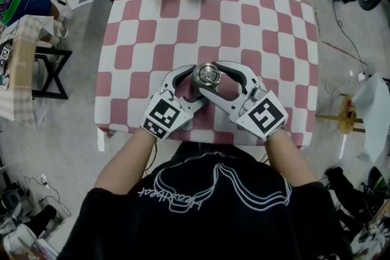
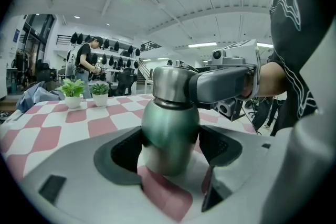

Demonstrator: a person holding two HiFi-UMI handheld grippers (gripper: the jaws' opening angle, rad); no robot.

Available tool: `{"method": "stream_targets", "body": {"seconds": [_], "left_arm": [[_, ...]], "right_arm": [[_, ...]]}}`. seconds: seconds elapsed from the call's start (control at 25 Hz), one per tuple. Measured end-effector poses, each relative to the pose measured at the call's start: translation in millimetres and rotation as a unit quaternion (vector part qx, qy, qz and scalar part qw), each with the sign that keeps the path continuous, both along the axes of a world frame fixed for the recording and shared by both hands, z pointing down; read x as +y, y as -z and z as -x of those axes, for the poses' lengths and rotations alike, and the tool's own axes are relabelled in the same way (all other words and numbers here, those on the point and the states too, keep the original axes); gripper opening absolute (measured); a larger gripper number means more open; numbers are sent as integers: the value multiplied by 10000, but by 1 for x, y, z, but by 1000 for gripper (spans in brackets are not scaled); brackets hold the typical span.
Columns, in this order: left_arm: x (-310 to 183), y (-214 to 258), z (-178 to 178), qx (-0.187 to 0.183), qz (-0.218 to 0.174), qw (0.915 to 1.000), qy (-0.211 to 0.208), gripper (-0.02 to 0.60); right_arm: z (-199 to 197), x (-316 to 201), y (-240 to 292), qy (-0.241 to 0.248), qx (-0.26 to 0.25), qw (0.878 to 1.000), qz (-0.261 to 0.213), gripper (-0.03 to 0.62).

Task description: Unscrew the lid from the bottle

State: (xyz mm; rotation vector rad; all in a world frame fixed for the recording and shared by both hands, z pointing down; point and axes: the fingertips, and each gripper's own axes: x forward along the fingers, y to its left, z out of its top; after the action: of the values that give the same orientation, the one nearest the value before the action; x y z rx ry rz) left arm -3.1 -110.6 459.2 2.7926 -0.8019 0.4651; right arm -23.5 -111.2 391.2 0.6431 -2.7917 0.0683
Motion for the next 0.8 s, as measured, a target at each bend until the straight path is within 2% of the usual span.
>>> {"method": "stream_targets", "body": {"seconds": [0.32, 0.8], "left_arm": [[3, 0, 0, -45, -11, 9954, -959, 345], [6, -2, 2, -218, 28, 9734, -2282, 345]], "right_arm": [[1, 3, 1, 710, 75, 9974, 53, 247], [5, 7, -2, 1876, 470, 9811, -69, 247]]}}
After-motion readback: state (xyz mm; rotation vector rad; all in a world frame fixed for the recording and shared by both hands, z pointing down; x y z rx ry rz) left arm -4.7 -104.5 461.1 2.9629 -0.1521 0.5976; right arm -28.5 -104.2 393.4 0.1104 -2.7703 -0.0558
